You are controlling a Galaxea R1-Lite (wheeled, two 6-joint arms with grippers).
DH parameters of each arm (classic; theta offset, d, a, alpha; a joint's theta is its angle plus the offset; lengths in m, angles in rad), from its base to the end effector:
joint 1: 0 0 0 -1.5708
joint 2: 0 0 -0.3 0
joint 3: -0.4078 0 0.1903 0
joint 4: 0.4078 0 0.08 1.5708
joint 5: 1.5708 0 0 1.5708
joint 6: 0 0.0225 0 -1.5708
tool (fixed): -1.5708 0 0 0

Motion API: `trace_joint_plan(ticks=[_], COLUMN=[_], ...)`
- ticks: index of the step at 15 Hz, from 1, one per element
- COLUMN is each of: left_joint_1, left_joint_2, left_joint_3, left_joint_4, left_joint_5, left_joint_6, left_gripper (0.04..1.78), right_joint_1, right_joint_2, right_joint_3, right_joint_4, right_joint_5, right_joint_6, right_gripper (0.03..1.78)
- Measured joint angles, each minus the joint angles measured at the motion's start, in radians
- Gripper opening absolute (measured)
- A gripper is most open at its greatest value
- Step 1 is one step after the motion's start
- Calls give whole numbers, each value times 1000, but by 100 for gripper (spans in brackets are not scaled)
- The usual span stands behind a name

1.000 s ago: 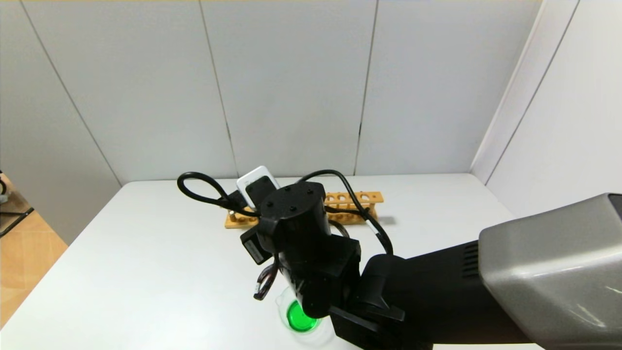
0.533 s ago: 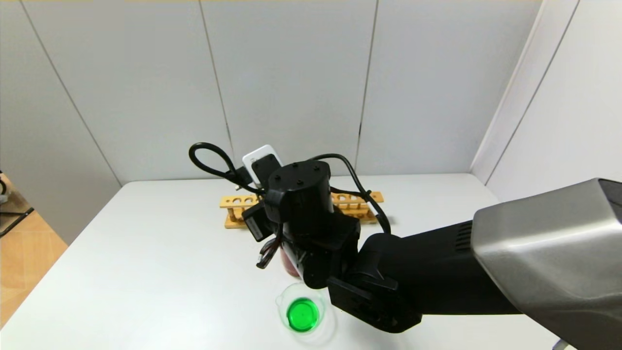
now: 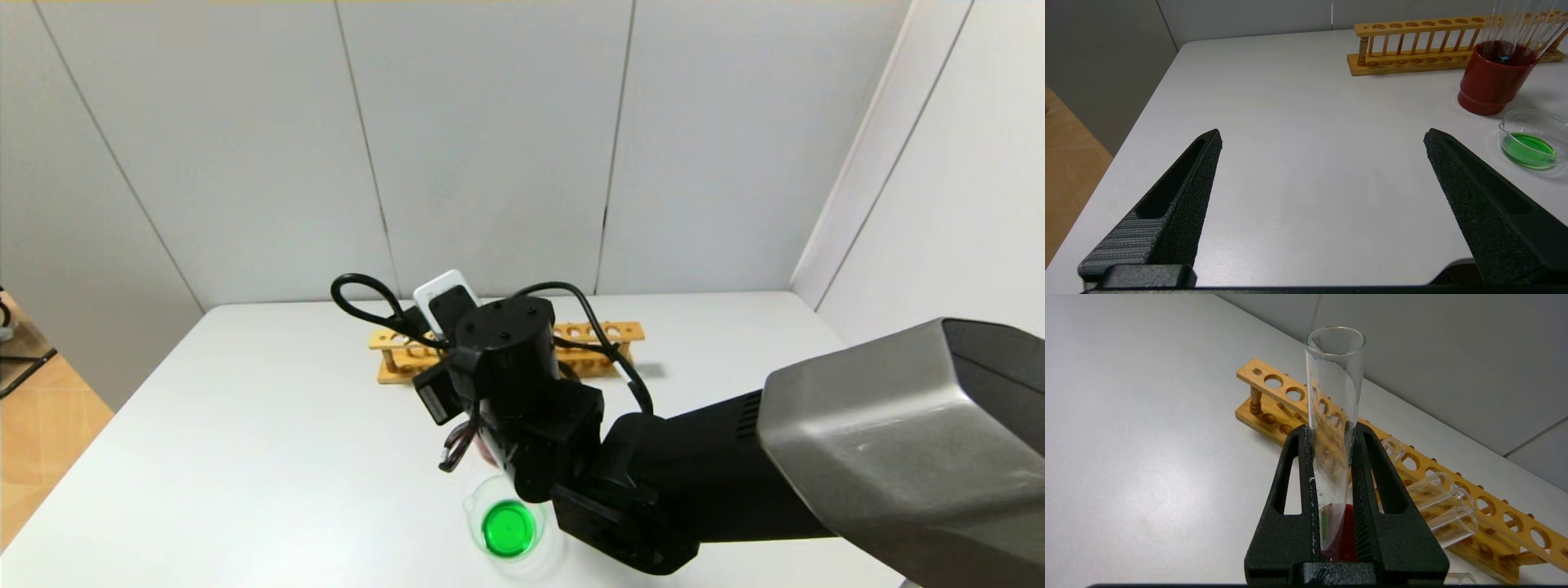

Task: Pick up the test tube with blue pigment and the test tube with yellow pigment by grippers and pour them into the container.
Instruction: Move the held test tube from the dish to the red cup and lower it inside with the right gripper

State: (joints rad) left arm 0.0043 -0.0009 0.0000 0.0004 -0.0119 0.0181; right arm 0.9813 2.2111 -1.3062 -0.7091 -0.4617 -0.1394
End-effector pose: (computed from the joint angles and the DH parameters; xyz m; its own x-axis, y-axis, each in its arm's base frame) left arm -0.0229 -0.0004 0.0754 1.0000 -0.0076 0.0005 0.0076 0.9998 0.0181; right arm 0.2556 0.3641 0.1303 0.8585 0.4823 -0.1742 -0.5114 0.8301 -0.2221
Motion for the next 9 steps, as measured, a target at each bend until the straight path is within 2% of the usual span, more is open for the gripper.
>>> trace_joint_plan(ticks=[2,5,9], left_joint_1=[0,0,0], left_joint_2=[0,0,0], left_joint_3=[0,0,0], left_joint_4=[0,0,0], left_joint_5=[0,0,0], left_joint_6=[-1,0,-1], left_gripper=[175,175,175], right_joint_1=[0,-1,-5], right_joint_2=[15,27,32], right_joint_3=[23,44,85], right_joint_4=[-62,-68,-66], right_joint_5=[3,3,3], right_joint_6=[-5,-6,-39], right_gripper=[32,32,32])
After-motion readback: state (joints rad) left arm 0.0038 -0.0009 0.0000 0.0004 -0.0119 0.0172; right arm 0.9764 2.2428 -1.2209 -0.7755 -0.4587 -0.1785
